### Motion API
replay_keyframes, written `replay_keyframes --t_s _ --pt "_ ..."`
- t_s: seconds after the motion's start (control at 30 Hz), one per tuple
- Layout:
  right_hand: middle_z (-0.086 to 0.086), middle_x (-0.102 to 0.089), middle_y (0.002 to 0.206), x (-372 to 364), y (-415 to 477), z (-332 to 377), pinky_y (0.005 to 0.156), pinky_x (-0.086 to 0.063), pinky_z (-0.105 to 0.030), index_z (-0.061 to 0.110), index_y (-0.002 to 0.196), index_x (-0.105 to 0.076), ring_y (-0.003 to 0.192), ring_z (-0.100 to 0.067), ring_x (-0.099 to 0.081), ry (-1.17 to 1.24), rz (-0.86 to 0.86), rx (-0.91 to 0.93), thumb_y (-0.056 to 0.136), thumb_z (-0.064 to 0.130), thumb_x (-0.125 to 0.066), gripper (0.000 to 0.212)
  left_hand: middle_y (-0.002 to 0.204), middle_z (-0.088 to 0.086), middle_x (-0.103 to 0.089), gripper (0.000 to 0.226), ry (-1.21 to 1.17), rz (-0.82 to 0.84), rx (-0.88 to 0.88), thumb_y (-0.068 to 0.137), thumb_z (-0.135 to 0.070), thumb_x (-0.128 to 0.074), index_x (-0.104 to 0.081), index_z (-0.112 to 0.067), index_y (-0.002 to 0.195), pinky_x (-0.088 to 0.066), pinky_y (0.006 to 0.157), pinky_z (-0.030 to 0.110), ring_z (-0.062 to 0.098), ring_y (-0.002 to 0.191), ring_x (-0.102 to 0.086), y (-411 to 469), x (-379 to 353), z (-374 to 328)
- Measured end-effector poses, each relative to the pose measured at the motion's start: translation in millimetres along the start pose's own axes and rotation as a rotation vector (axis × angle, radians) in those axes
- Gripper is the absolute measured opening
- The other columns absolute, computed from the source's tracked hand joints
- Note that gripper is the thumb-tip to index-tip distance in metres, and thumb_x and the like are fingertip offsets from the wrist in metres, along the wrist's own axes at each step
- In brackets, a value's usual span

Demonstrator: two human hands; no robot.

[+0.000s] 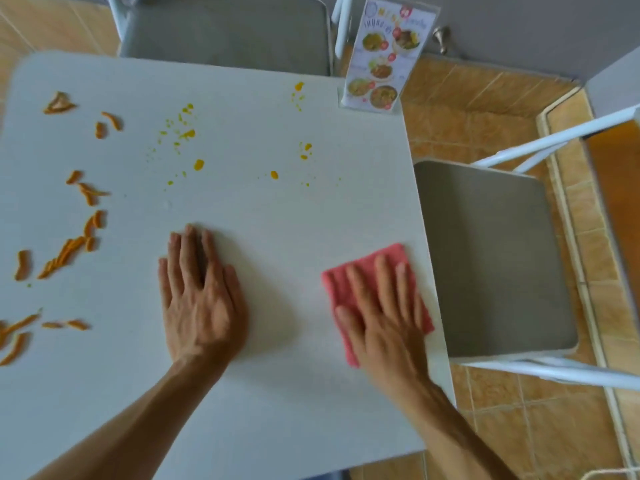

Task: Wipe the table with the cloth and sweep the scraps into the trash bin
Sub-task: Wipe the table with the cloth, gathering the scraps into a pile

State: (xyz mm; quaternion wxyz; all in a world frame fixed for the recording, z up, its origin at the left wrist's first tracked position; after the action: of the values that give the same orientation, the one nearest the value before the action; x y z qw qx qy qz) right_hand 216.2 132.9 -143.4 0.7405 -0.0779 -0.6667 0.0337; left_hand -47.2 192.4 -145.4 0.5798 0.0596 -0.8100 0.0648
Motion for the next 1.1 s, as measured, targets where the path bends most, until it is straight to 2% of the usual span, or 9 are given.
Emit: replay_keyframes --t_s 0.07,0.2,0.33,0.43,0.6,0.73,0.87,0.97,1.1 --pt "-0.015 -0.016 0.169 9.2 51.6 -18.7 0.119 -0.021 -0.065 0.034 0.160 -0.022 0.154 -0.046 -0.011 -0.024 -0.034 -0.131 0.101 0.065 -0.015 0.067 0.163 0.014 -0.014 0.061 0.006 0.003 0.005 0.098 -0.034 -0.023 -0.020 -0.008 0.154 -0.004 0.123 0.043 0.029 0.152 -0.006 0.6 -0.4 -0.3" --pt "-0.014 0.002 0.171 15.1 161.0 20.8 0.122 0.001 -0.064 0.038 0.161 -0.007 0.156 -0.041 0.010 0.115 0.046 -0.231 0.104 0.059 -0.024 0.063 0.163 0.015 -0.014 0.061 -0.006 -0.004 0.024 0.098 -0.030 -0.025 -0.021 -0.004 0.153 -0.004 0.123 0.042 0.029 0.152 -0.006 -2.1 -1.2 -1.1" --pt "-0.010 -0.010 0.171 11.0 160.2 105.8 0.123 -0.006 -0.063 0.039 0.159 -0.023 0.156 -0.041 0.000 0.049 -0.021 0.243 0.103 0.056 -0.021 0.058 0.160 0.020 -0.020 0.057 -0.068 -0.043 -0.092 0.098 -0.021 -0.029 -0.026 0.004 0.150 -0.009 0.122 0.046 0.031 0.150 -0.012 11.1 5.1 -26.3" --pt "-0.002 -0.013 0.171 10.6 118.2 80.8 0.125 -0.011 -0.057 0.041 0.158 -0.026 0.158 -0.032 -0.002 0.042 0.015 0.448 0.106 0.055 -0.019 0.055 0.159 0.021 -0.023 0.056 -0.086 -0.072 -0.107 0.098 -0.017 -0.033 -0.027 0.005 0.149 -0.011 0.122 0.046 0.032 0.150 -0.016 40.8 5.5 -47.4" --pt "-0.011 -0.022 0.168 28.1 159.3 -32.0 0.123 -0.019 -0.058 0.033 0.159 -0.028 0.155 -0.039 -0.016 -0.002 -0.087 -0.068 0.104 0.051 -0.020 0.058 0.161 0.020 -0.017 0.059 -0.029 -0.015 -0.063 0.099 -0.025 -0.030 -0.026 0.004 0.150 -0.008 0.123 0.043 0.030 0.151 -0.011 69.6 -12.0 -55.3" --pt "-0.013 0.001 0.171 29.4 237.8 -4.2 0.125 0.003 -0.056 0.023 0.162 -0.011 0.157 -0.037 0.008 0.161 -0.032 -0.353 0.106 0.049 -0.018 0.062 0.162 0.018 -0.017 0.060 0.012 -0.016 -0.059 0.099 -0.027 -0.029 -0.025 0.003 0.151 -0.011 0.123 0.044 0.029 0.152 -0.010 68.0 -10.9 -55.7" --pt "-0.016 -0.022 0.167 28.6 235.5 84.4 0.125 -0.011 -0.058 0.014 0.158 -0.030 0.155 -0.039 -0.015 0.114 -0.106 0.062 0.101 0.044 -0.018 0.066 0.161 0.018 -0.020 0.059 0.008 -0.006 -0.060 0.099 -0.028 -0.028 -0.028 0.002 0.150 -0.009 0.123 0.041 0.028 0.151 -0.013 68.0 -9.0 -56.8" --pt "-0.012 -0.032 0.164 25.8 207.8 82.9 0.123 -0.024 -0.056 0.018 0.156 -0.036 0.154 -0.035 -0.024 0.051 -0.100 0.341 0.106 0.042 -0.025 0.057 0.161 0.016 -0.020 0.059 -0.010 0.002 -0.043 0.099 -0.029 -0.028 -0.029 0.002 0.150 -0.009 0.123 0.039 0.026 0.151 -0.012 68.5 -7.6 -55.3" --pt "-0.009 -0.033 0.164 32.5 218.8 42.0 0.120 -0.028 -0.056 0.024 0.156 -0.037 0.154 -0.034 -0.025 0.036 -0.174 0.113 0.105 0.042 -0.029 0.054 0.161 0.015 -0.019 0.059 -0.017 0.000 -0.032 0.098 -0.027 -0.033 -0.029 0.000 0.150 -0.009 0.123 0.039 0.025 0.151 -0.012 71.0 -7.3 -55.9"
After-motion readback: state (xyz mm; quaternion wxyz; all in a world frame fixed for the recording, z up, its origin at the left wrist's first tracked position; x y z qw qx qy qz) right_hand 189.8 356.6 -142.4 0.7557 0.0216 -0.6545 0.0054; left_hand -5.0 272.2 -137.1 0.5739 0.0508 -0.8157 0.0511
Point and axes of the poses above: each hand's wrist, its own y-axis towards the middle knuckle, its own x-axis out of the back of the hand, z = x × y, the point moved 9 cm from there along y, towards the middle knuckle
